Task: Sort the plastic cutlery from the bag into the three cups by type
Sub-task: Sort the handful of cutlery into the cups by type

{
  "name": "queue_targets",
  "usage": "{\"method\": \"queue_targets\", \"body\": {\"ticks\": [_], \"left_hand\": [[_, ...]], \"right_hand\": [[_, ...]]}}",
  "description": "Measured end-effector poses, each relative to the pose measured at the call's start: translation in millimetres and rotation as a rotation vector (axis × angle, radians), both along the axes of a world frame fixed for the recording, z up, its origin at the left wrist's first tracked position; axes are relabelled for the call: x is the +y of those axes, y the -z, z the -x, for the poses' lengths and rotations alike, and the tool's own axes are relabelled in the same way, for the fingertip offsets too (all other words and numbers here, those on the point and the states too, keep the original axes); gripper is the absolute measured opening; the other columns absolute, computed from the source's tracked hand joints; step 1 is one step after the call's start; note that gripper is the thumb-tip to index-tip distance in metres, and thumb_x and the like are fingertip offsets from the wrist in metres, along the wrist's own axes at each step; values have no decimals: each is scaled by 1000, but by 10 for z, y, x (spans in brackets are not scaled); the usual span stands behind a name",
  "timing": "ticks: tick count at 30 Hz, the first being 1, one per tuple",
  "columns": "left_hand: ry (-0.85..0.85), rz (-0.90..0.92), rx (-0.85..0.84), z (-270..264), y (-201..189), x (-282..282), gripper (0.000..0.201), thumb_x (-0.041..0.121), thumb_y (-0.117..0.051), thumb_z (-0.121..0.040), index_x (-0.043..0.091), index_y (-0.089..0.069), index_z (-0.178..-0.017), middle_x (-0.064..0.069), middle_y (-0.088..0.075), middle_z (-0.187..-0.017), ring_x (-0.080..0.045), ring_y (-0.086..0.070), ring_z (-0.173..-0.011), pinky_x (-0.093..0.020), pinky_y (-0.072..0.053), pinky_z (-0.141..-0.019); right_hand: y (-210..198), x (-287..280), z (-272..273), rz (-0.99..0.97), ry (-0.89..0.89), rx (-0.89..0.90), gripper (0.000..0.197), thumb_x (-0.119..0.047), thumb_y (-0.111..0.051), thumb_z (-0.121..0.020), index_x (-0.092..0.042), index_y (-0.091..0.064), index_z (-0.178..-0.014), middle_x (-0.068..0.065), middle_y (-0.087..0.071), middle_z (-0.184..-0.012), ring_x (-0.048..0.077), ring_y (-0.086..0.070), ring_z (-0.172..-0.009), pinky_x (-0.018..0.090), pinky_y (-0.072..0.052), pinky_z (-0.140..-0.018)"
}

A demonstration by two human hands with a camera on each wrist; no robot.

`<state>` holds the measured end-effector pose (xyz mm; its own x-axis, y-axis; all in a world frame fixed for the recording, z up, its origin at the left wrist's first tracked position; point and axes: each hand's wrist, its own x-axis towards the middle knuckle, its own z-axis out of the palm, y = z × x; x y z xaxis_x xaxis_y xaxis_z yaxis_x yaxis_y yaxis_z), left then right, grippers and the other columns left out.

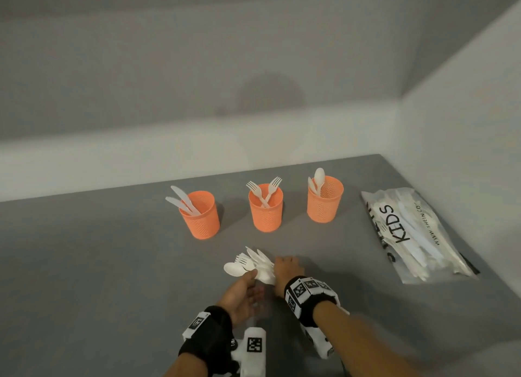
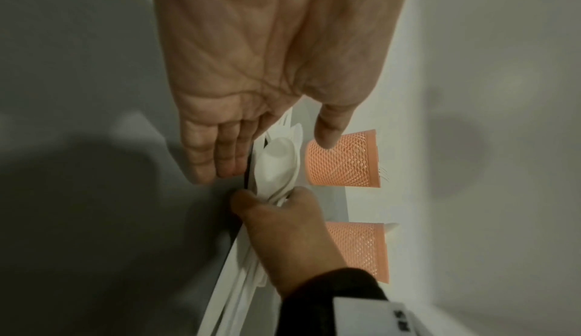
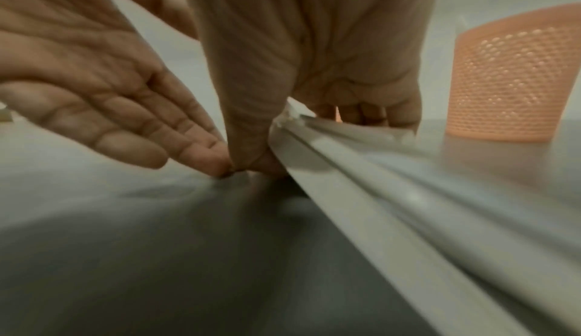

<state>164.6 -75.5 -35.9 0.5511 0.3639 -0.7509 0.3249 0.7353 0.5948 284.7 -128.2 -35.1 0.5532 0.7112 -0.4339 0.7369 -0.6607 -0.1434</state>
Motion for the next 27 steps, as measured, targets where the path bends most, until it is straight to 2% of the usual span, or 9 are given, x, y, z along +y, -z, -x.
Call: {"method": "queue_targets", "body": {"ticks": [5, 8, 11, 14, 19, 21, 24, 25, 27], "left_hand": [[12, -4, -8, -10, -40, -83, 36, 38, -42, -95, 6, -59, -92, -8, -59, -89, -19, -52, -84, -32, -42, -74], [16, -3, 0, 7, -72, -135, 37, 41, -43, -93, 8, -58, -86, -6, -51, -80, -16, -45, -70, -28, -38, -64], [9, -3, 3, 28, -73, -163, 37, 42, -46, -92, 8, -58, -84, -6, -50, -80, -16, -44, -67, -26, -37, -61], [-5, 4, -16, 75, -96, -192, 38, 41, -46, -91, 7, -60, -83, -8, -51, -80, -17, -45, -68, -27, -37, -61], [-43, 8, -37, 116, -170, -244, 36, 36, -48, -91, 4, -62, -85, -8, -58, -71, -17, -49, -63, -27, -38, -61], [-64, 3, -50, 115, -180, -264, 35, 34, -49, -91, 2, -63, -83, -8, -61, -65, -18, -53, -61, -29, -41, -63], [-73, -5, -85, 106, -165, -262, 32, 34, -52, -88, 3, -61, -85, -7, -58, -68, -16, -51, -58, -29, -40, -65], [-70, -19, -99, 101, -168, -255, 31, 33, -51, -89, 4, -60, -88, -7, -60, -73, -17, -54, -63, -30, -42, -70], [-65, -61, -121, 79, -198, -229, 26, 31, -50, -90, 7, -59, -93, -9, -64, -91, -20, -58, -83, -37, -43, -89]], "right_hand": [[46, -10, 70, -38, -65, -85, 45, -7, -58, -86, -4, -41, -128, 16, -38, -136, 33, -36, -127, 36, -38, -100], [41, -48, 84, -60, -103, -117, 39, -1, -49, -88, -3, -41, -126, 18, -37, -135, 34, -38, -124, 37, -37, -99], [64, -80, 104, -65, -171, -148, 44, 4, -50, -84, -3, -39, -126, 20, -40, -132, 35, -39, -122, 40, -35, -98], [66, -95, 132, -69, -141, -141, 52, 3, -56, -81, -6, -36, -129, 19, -40, -131, 35, -40, -121, 41, -39, -96], [74, -124, 145, -125, -144, -77, 49, 3, -55, -83, -4, -37, -128, 21, -42, -129, 36, -47, -115, 41, -41, -95], [77, -137, 130, -140, -166, -72, 51, 3, -57, -81, -4, -37, -127, 21, -47, -126, 36, -47, -116, 41, -41, -95], [42, -164, 83, -163, -205, -39, 50, 1, -57, -81, -3, -35, -126, 21, -55, -122, 37, -48, -116, 42, -41, -94], [20, -176, 55, -191, -194, 3, 47, 0, -55, -82, -3, -35, -125, 20, -55, -122, 38, -50, -114, 42, -42, -93], [-32, -198, -23, -288, -148, 118, 41, -8, -55, -84, -4, -36, -120, 20, -54, -120, 38, -55, -110, 43, -44, -90]]}}
